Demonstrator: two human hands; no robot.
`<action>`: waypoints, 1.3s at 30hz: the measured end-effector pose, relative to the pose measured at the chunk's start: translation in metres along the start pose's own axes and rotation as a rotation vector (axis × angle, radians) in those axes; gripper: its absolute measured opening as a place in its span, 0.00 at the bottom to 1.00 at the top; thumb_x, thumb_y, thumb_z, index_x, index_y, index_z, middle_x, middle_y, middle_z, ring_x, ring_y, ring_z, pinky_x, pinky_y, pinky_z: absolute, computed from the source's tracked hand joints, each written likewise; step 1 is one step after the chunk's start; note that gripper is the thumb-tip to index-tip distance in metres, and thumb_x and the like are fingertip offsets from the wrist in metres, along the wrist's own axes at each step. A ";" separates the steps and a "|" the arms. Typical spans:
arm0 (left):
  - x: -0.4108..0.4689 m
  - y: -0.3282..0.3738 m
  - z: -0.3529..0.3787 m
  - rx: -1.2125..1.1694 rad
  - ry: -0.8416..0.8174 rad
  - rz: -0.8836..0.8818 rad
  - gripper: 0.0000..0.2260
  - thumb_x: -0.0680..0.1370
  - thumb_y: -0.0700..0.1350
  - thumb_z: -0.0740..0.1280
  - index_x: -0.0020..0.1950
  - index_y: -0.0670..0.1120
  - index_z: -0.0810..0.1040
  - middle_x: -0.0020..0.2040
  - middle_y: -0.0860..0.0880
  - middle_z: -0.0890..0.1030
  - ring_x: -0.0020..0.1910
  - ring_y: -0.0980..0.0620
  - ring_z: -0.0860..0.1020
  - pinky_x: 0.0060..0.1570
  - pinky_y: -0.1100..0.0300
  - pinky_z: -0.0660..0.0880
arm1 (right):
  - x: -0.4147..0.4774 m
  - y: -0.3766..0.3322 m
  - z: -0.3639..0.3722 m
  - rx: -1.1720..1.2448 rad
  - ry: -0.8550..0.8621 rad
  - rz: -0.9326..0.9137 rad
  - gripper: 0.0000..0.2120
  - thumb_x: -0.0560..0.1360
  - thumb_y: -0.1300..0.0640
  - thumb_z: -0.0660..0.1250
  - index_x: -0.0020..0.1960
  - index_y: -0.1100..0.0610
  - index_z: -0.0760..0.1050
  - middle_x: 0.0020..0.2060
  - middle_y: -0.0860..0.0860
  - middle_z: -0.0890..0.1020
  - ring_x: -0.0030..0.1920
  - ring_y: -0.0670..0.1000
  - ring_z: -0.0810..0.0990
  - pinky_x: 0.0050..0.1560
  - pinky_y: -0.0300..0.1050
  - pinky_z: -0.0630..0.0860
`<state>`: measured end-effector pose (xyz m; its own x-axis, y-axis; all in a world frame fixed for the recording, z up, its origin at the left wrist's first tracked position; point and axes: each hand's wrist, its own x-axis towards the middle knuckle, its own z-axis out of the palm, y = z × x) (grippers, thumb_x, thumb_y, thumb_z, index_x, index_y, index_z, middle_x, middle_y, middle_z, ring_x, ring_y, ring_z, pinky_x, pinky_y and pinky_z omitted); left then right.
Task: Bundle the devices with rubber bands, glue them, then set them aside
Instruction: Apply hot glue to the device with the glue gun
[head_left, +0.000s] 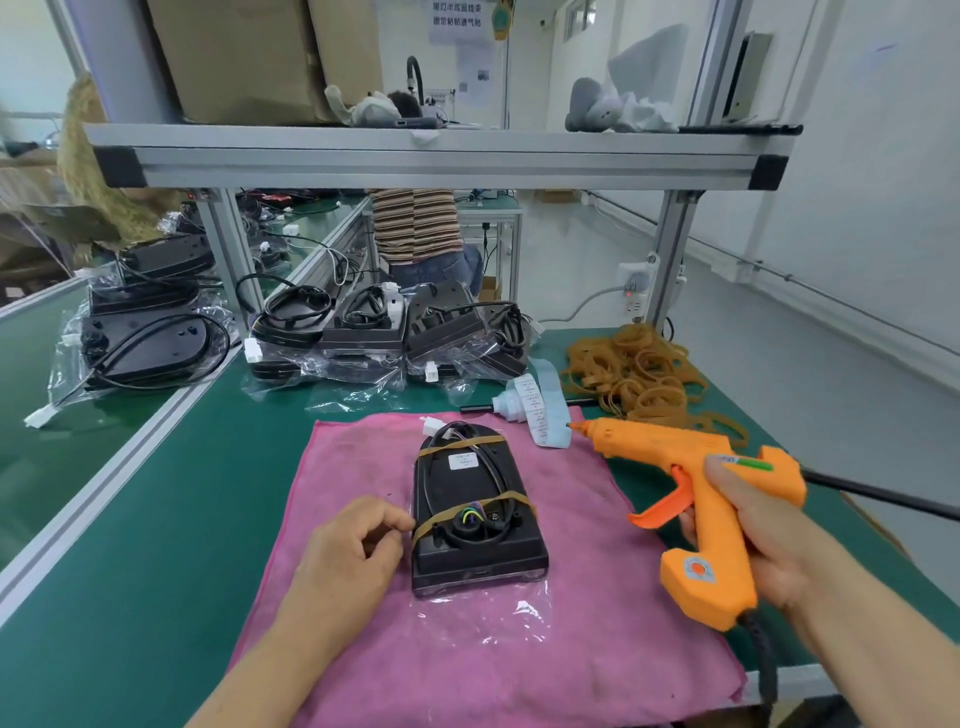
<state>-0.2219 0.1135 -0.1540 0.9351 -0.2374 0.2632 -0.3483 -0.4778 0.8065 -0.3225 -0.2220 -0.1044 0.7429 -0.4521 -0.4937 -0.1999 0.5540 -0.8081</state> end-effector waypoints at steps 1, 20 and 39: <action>0.000 0.001 0.000 0.000 0.000 -0.002 0.16 0.75 0.30 0.68 0.40 0.52 0.82 0.39 0.59 0.81 0.38 0.56 0.79 0.40 0.61 0.76 | 0.001 0.004 0.001 0.016 0.005 0.002 0.11 0.78 0.51 0.66 0.55 0.59 0.77 0.37 0.58 0.82 0.31 0.54 0.81 0.27 0.45 0.81; 0.000 0.003 -0.001 0.013 -0.002 -0.009 0.17 0.74 0.30 0.68 0.38 0.53 0.82 0.39 0.57 0.81 0.38 0.54 0.79 0.40 0.57 0.77 | 0.005 -0.020 0.000 -1.226 0.071 -0.052 0.21 0.81 0.45 0.61 0.48 0.63 0.78 0.34 0.57 0.85 0.33 0.52 0.85 0.34 0.41 0.80; 0.034 0.020 -0.002 0.122 -0.031 -0.177 0.14 0.81 0.41 0.61 0.36 0.47 0.72 0.38 0.52 0.77 0.40 0.51 0.73 0.44 0.55 0.69 | 0.010 0.057 0.145 -1.053 -0.235 -0.488 0.10 0.82 0.47 0.55 0.54 0.50 0.71 0.49 0.49 0.79 0.46 0.47 0.77 0.42 0.41 0.72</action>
<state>-0.1973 0.0974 -0.1281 0.9805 -0.1659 0.1056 -0.1864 -0.6128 0.7679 -0.2336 -0.0935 -0.1087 0.9637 -0.2555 -0.0777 -0.2088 -0.5394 -0.8158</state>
